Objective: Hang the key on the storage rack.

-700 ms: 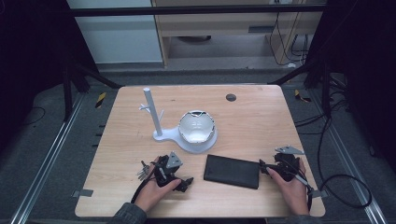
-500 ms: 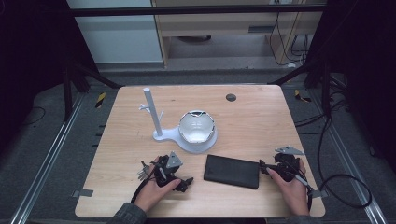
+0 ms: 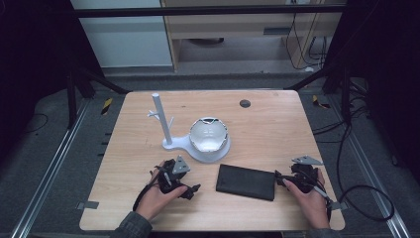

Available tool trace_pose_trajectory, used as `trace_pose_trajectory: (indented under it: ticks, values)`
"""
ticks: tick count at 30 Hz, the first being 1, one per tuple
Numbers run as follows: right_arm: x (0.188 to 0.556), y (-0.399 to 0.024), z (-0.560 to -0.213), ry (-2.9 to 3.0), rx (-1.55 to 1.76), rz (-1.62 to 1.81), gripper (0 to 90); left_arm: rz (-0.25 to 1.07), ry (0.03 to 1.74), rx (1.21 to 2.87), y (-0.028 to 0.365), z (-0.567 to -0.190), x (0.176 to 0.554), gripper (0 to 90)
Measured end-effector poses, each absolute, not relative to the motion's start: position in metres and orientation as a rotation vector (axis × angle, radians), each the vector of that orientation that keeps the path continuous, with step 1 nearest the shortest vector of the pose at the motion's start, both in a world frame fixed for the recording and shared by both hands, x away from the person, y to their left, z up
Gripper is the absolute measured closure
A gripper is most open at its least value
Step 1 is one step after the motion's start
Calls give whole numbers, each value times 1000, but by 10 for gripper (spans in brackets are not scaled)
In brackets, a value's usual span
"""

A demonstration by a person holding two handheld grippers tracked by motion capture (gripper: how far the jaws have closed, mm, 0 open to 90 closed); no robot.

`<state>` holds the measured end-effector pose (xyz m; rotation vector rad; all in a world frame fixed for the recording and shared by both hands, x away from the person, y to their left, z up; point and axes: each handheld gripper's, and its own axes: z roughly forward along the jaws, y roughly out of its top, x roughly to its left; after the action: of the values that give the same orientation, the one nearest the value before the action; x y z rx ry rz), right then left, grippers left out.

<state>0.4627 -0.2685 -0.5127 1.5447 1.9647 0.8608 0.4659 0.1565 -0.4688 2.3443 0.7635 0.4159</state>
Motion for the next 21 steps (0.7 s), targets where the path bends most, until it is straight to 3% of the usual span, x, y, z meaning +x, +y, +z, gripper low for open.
trace_pose_trajectory:
  ticks: [9,21]
  values:
    - [461,-270,-513,1979,1532,866,46,475,866,2466,190,-432,485,109]
    - [459,-270,-513,1983,1532,870,45,440,926,2591,240,-442,468,250]
